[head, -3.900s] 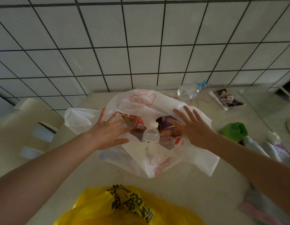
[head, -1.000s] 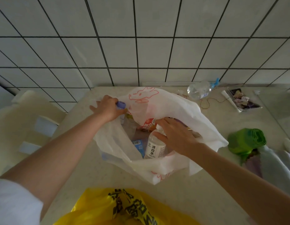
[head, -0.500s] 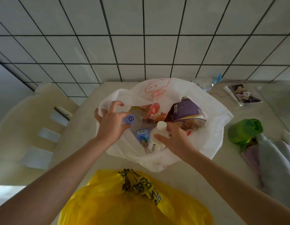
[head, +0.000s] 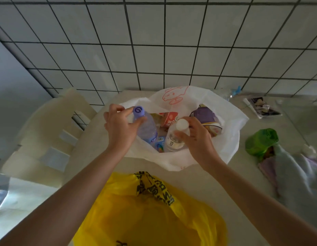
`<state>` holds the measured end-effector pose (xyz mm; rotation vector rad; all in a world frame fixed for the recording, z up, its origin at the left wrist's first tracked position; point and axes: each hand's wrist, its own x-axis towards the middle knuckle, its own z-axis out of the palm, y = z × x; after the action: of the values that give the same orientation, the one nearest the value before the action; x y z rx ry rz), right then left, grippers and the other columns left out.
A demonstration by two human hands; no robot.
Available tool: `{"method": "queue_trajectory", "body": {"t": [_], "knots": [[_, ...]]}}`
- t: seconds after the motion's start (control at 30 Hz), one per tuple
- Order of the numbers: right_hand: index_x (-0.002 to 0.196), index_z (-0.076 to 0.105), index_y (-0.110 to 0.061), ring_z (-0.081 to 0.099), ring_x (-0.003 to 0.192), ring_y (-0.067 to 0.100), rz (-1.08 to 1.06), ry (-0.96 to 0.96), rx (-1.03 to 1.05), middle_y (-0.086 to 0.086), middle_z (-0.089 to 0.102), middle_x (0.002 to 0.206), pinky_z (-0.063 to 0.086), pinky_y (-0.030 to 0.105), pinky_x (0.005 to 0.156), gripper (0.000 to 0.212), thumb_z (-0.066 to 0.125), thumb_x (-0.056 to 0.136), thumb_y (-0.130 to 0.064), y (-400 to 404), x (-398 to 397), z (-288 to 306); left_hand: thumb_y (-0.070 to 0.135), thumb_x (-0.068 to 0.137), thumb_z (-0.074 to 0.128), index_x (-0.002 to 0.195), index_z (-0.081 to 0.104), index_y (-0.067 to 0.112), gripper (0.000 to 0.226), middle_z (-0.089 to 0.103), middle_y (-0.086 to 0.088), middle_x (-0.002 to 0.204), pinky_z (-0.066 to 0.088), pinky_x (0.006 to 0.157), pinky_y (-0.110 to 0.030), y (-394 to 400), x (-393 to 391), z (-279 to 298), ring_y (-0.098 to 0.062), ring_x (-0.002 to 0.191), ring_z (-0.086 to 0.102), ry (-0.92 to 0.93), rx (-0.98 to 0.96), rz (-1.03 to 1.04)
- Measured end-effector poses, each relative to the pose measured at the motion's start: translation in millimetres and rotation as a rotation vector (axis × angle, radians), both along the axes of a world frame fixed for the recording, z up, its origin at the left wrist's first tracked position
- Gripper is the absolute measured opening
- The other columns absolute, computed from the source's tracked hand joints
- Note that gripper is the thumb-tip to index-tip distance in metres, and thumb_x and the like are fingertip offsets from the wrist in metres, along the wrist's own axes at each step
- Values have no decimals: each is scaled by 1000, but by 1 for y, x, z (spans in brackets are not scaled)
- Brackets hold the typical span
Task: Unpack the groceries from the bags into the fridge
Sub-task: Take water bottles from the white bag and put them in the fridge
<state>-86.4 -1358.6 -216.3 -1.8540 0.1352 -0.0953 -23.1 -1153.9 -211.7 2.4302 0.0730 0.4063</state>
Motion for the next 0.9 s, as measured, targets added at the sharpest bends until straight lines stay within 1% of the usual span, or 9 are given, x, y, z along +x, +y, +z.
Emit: {"method": "queue_trajectory", "body": {"t": [0.07, 0.17, 0.23, 0.3, 0.5, 0.57, 0.7, 0.8, 0.9], "knots": [[108, 56, -30, 60, 102, 9, 35, -62, -5, -9, 65, 105, 54, 33, 84, 33, 71, 82, -18, 1, -5, 16, 33, 76, 78, 109, 71, 12, 40, 48, -3, 109, 45, 89, -37, 2, -9, 7, -23, 106, 51, -28, -133, -85], [112, 55, -28, 60, 105, 10, 85, -127, -5, -6, 63, 110, 53, 40, 88, 33, 70, 83, -22, 4, -12, 36, 23, 81, 75, 113, 63, 11, 37, 54, 1, 119, 52, 85, -24, 1, -36, 19, -10, 107, 58, -14, -360, -192], [112, 55, -27, 61, 102, 8, 104, -136, 13, -13, 63, 105, 54, 39, 89, 32, 69, 84, -21, 9, -19, 47, 17, 84, 71, 118, 56, 10, 39, 58, 0, 122, 51, 84, -16, 1, -57, 27, -2, 106, 60, 31, -515, -219], [112, 55, -26, 62, 101, 6, 133, -144, 23, -16, 64, 102, 54, 39, 88, 31, 68, 85, -19, 14, -29, 56, 13, 86, 69, 113, 54, 7, 31, 62, -2, 119, 50, 84, -15, 7, -76, 31, 3, 102, 61, 29, -634, -199], [111, 57, -28, 63, 103, 11, 251, -164, 27, -8, 67, 107, 52, 45, 91, 30, 67, 86, -16, 47, -70, 72, 10, 85, 69, 109, 53, 6, 29, 66, -6, 114, 51, 82, -18, 50, -136, 37, -12, 106, 63, -33, -677, -138], [111, 57, -28, 62, 104, 9, 311, -169, 20, -8, 66, 109, 52, 39, 91, 31, 68, 85, -16, 65, -86, 73, 8, 84, 69, 107, 54, 8, 27, 67, -6, 112, 51, 80, -17, 67, -161, 39, -14, 105, 64, -54, -695, -105], [109, 59, -26, 63, 94, 2, 383, -124, -16, -13, 66, 100, 52, 21, 74, 31, 71, 82, -20, 108, -123, 63, 12, 83, 71, 101, 56, 19, 24, 69, 3, 107, 52, 77, -17, 106, -220, 37, -10, 102, 65, -56, -711, -18], [105, 59, -29, 64, 94, 9, 442, -95, -30, -12, 66, 98, 54, 30, 75, 30, 74, 80, -24, 145, -159, 52, 9, 83, 71, 101, 57, 14, 24, 69, 0, 105, 52, 74, -16, 137, -274, 30, -10, 100, 65, -66, -731, 69], [101, 59, -30, 64, 96, 14, 509, -69, 24, -7, 67, 98, 56, 37, 78, 28, 75, 79, -21, 186, -202, 46, 1, 83, 69, 98, 57, 11, 23, 70, -4, 104, 52, 73, -16, 170, -332, 25, -11, 99, 65, -81, -767, 164]]}}
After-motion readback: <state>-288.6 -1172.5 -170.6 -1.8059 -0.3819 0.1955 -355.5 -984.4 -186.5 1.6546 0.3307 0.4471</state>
